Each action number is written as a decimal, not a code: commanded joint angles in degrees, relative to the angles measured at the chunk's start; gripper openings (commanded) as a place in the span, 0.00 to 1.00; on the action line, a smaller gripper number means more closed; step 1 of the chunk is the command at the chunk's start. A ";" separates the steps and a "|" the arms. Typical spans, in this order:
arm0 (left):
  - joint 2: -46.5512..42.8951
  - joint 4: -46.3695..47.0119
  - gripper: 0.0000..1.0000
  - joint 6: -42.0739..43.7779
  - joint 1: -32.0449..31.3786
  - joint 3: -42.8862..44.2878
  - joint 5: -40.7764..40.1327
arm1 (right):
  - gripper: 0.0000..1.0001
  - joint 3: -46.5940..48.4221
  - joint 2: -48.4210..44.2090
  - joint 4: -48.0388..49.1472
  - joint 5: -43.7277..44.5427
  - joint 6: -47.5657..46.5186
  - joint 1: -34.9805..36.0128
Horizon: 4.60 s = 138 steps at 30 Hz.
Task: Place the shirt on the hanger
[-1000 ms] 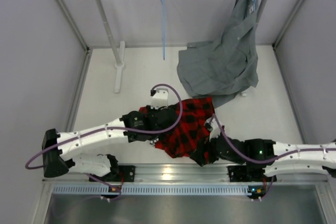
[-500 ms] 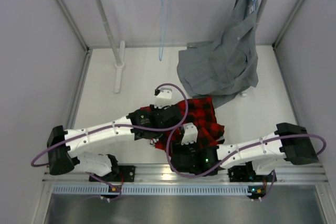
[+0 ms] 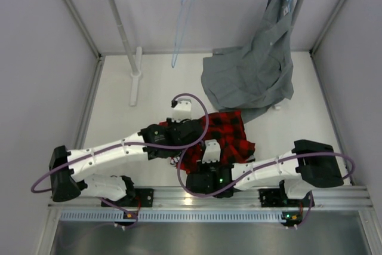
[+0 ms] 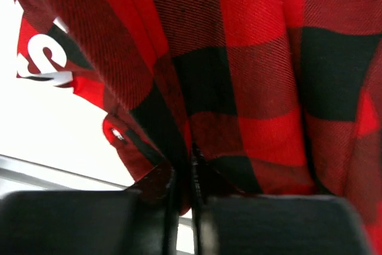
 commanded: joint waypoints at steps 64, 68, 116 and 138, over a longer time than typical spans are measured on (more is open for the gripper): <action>16.25 27.47 0.00 10.86 23.10 6.81 22.04 | 0.75 8.44 -27.60 4.06 -33.04 -57.38 -56.18; 17.75 29.48 0.00 10.24 23.10 2.86 25.37 | 0.83 3.10 -33.06 6.24 -42.97 -54.65 -56.09; 13.71 63.95 0.00 9.27 22.75 -27.48 44.19 | 0.80 86.38 31.35 16.09 -31.83 -56.49 -42.47; 12.30 64.12 0.00 9.80 22.75 -28.36 45.95 | 0.50 84.90 34.70 27.96 -18.21 -61.59 -44.05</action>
